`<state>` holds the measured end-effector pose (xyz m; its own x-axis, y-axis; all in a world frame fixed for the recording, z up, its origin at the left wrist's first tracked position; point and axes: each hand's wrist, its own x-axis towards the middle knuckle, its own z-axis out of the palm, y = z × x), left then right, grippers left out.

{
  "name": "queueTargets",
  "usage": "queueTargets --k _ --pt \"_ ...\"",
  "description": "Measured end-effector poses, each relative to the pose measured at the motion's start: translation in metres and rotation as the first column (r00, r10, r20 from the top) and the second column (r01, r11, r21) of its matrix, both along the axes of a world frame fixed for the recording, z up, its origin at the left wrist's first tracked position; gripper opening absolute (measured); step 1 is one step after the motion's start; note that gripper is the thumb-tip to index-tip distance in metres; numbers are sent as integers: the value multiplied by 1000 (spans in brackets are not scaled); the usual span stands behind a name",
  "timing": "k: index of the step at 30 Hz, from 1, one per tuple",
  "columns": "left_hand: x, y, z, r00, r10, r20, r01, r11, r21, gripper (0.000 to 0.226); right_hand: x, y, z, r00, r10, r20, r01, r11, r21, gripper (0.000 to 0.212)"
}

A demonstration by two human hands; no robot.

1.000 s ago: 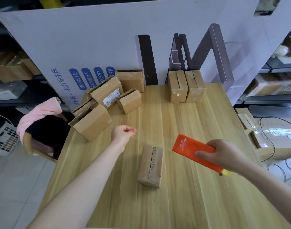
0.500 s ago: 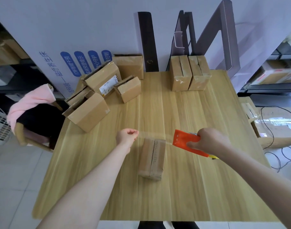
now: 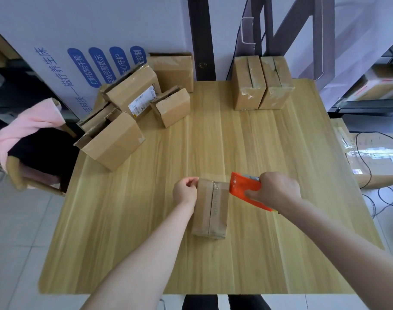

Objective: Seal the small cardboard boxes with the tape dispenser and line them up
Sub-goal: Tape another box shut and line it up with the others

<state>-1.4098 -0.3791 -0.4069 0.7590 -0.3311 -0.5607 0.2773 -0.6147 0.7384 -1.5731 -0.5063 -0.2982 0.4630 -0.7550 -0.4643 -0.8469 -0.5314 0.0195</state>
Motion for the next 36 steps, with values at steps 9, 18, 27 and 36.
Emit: queueTargets --k 9,18,27,36 --pt "-30 24 3 998 31 53 -20 982 -190 37 4 14 2 997 -30 66 31 999 -7 36" --pt "-36 22 0 994 -82 68 96 964 -248 22 24 24 -1 997 70 32 -67 995 -77 24" --pt "-50 31 -4 996 90 -19 -91 952 -291 12 -3 9 -7 950 -225 217 234 972 -16 40" --pt "-81 40 -7 984 178 -9 -175 954 -244 30 -1 26 -10 360 -638 681 488 750 446 46"
